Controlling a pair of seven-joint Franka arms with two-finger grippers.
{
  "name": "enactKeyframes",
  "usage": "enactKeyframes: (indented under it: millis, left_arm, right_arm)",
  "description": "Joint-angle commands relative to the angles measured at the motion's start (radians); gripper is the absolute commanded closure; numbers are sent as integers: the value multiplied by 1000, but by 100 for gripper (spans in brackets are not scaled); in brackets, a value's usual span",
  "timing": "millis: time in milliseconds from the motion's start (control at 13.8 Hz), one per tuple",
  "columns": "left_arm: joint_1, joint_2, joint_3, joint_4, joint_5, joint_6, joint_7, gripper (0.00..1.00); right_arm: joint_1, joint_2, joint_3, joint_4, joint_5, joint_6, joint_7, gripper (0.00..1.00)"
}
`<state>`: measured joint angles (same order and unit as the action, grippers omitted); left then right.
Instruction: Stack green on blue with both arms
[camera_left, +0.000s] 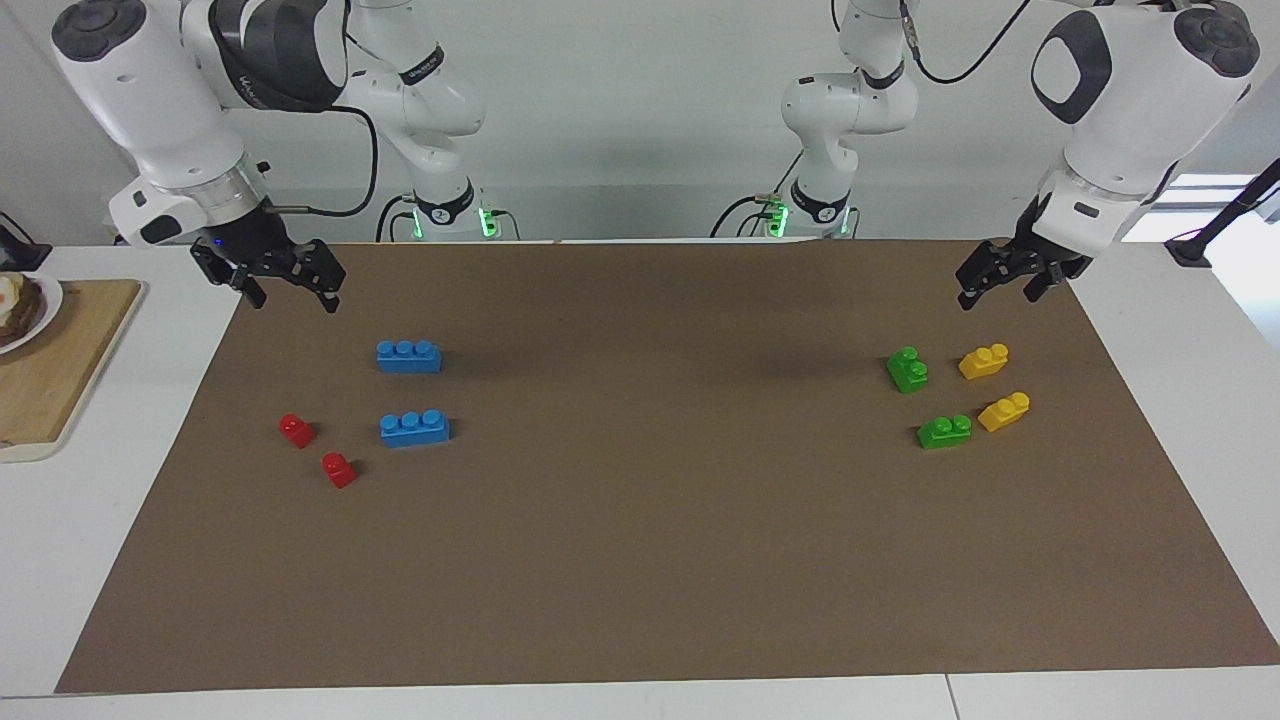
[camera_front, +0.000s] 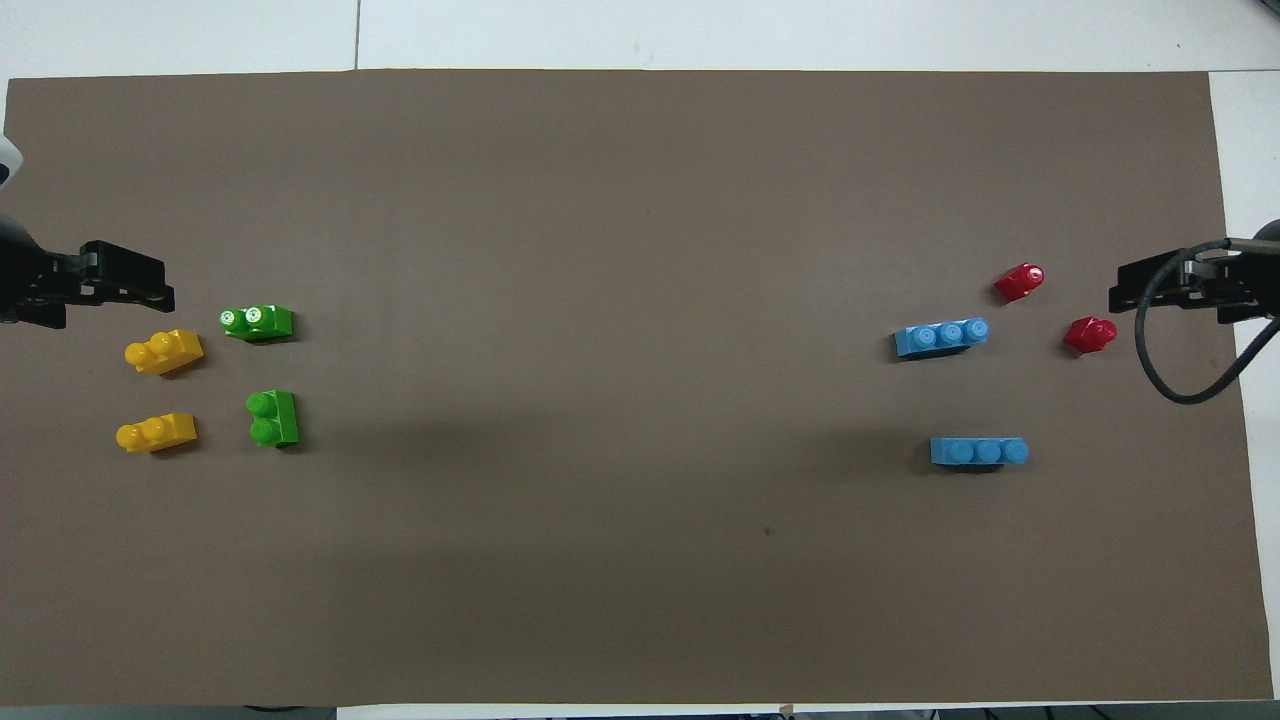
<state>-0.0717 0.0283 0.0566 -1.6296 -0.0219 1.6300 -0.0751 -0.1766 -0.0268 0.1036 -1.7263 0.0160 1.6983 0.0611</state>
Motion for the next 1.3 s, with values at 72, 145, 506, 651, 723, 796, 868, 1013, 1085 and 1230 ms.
enactKeyframes:
  millis: [72, 145, 506, 651, 723, 796, 868, 1013, 1085, 1230]
  left_arm:
    - [1, -25, 3, -47, 2, 2, -8, 0]
    - [1, -30, 5, -55, 2, 1, -15, 0]
    - [15, -57, 11, -111, 5, 14, -5, 0]
    - [23, -79, 11, -162, 5, 51, -5, 0]
    - [18, -85, 11, -180, 5, 62, -6, 0]
    - [13, -91, 9, -193, 5, 68, -9, 0]
    - [13, -93, 9, -194, 5, 65, -9, 0]
    - [27, -100, 9, -226, 5, 86, -3, 0]
    - [29, -128, 11, -272, 5, 117, -3, 0]
    - [29, -169, 9, -387, 5, 200, -9, 0]
  right_arm:
    - [-34, 4, 4, -35, -1, 38, 196, 0]
    - [-34, 13, 4, -33, -1, 40, 276, 0]
    - [-38, 73, 4, -35, 80, 66, 739, 0]
    - [-40, 96, 4, -36, 117, 78, 882, 0]
    - [-56, 112, 2, -45, 161, 93, 928, 0]
    - [-76, 123, 2, -62, 191, 121, 951, 0]
    - [-80, 134, 2, -82, 206, 145, 965, 0]
    - [-95, 159, 2, -107, 225, 184, 974, 0]
    - [-106, 180, 2, -111, 248, 198, 974, 0]
    - [-118, 221, 2, -113, 301, 207, 991, 0]
